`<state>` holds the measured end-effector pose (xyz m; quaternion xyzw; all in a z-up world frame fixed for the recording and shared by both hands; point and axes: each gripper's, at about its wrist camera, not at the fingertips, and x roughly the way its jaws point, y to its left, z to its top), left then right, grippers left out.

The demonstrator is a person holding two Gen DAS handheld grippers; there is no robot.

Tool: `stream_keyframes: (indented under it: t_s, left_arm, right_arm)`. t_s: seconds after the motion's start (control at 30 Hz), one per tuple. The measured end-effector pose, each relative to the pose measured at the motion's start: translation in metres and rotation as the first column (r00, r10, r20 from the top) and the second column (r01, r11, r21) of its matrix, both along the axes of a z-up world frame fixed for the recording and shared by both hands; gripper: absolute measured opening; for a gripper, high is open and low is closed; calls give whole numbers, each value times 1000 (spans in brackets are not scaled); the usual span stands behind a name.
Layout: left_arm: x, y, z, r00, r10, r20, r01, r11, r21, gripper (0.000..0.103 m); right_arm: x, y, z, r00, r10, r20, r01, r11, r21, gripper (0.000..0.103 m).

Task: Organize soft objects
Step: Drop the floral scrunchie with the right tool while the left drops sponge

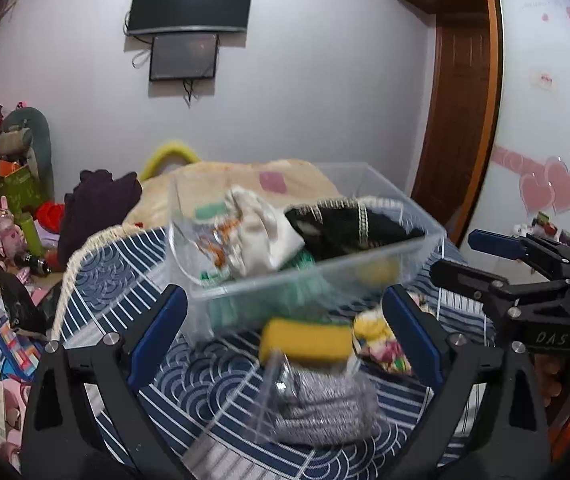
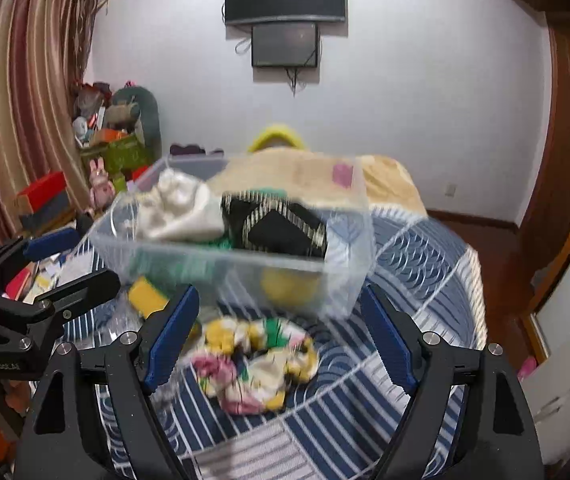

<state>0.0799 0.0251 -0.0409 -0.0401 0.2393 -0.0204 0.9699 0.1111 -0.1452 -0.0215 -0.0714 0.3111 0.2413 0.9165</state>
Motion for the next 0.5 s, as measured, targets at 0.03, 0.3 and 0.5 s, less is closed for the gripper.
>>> stream_keyframes:
  t_s: [0.03,0.3,0.5]
  left_arm:
    - [1,-2,-5,1000,-5,-13,5,1000,4,99]
    - [11,-14,-35,996,-16,-91,18,1000,19,99]
    - [19,-20,-44,993,-44,-110,46,999,21,91]
  right_arm:
    - [1,1,-7,1000,0,-15,0,1000,-8,81]
    - [2,-4,-41,993,15,-114,-17,1000,-19,81]
    - [9,-8,-51,986,8,-167,-7,1000,3,81]
